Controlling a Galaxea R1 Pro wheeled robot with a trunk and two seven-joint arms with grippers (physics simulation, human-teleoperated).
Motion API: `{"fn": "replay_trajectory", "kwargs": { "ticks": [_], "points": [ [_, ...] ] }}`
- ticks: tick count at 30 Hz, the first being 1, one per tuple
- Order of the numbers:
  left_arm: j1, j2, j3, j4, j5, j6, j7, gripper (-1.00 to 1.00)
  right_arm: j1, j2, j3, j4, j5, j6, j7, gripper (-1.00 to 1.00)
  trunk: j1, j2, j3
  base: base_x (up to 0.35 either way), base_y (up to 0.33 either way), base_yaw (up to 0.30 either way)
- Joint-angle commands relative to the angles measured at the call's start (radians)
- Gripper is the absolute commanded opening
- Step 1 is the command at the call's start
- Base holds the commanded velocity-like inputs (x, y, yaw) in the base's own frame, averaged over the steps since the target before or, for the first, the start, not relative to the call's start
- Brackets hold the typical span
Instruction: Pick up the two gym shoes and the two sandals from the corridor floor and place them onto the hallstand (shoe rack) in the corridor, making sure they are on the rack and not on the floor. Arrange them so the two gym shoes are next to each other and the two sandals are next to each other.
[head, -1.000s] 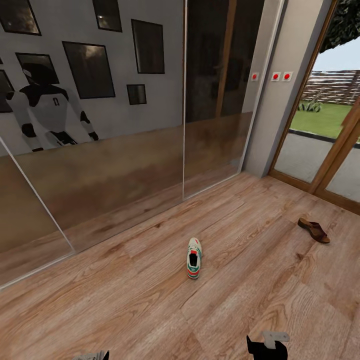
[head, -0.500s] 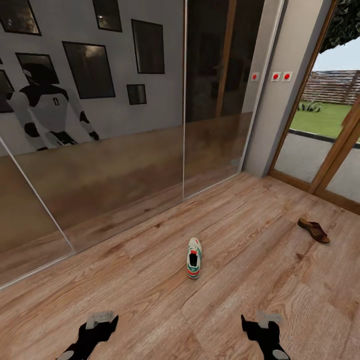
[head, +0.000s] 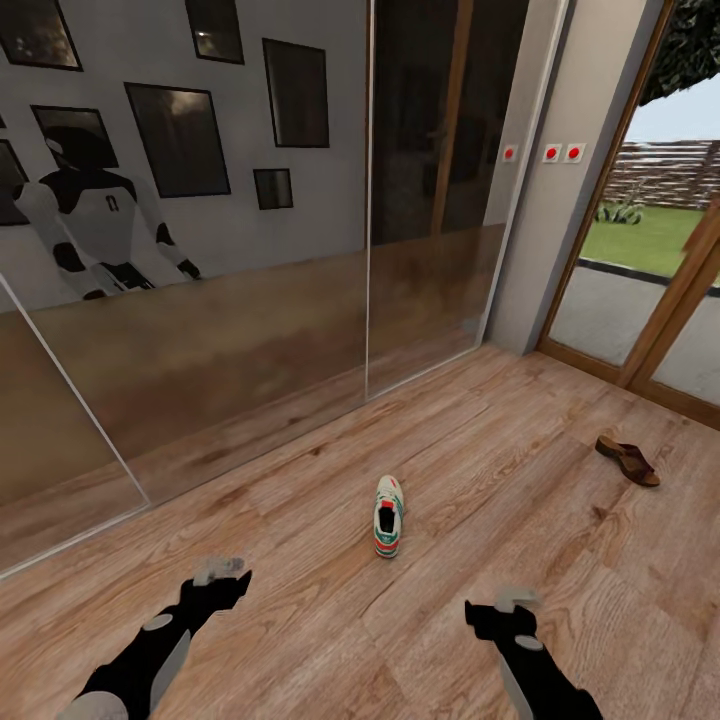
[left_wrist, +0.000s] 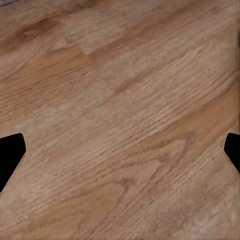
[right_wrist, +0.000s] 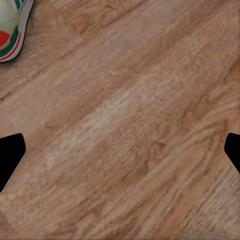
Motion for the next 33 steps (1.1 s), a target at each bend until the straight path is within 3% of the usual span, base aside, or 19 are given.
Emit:
{"fn": "replay_trajectory", "kwargs": {
  "ticks": [1,9,17,28,33],
  "points": [
    [-0.008,-0.001,0.006,0.0,-0.006,0.003,-0.011,1.0,-0.001,0.006,-0.006,-0.016,0.01,0.022,0.0,1.0,0.0,0.0,-0.001,0.0,0.0,0.0],
    [-0.034,-0.008,0.008,-0.002,-0.049,0.01,-0.051,1.0,-0.002,0.023,-0.005,-0.085,0.01,0.09,0.005,1.0,0.0,0.0,-0.001,0.0,0.0,0.0],
    [-0.036,-0.01,0.009,-0.001,-0.054,0.006,-0.062,1.0,-0.002,0.023,-0.002,-0.09,0.011,0.093,0.01,1.0,0.0,0.0,-0.001,0.03,0.027,0.0],
    [-0.035,-0.017,0.001,-0.002,-0.055,0.005,-0.065,1.0,-0.002,0.018,-0.003,-0.087,0.012,0.093,0.01,1.0,0.0,0.0,-0.001,0.167,0.19,0.0],
    [-0.039,-0.033,-0.018,-0.029,-0.055,0.014,-0.12,1.0,-0.002,0.018,-0.003,-0.083,0.014,0.092,0.009,1.0,0.0,0.0,-0.001,0.044,0.052,0.0]
  ]
}}
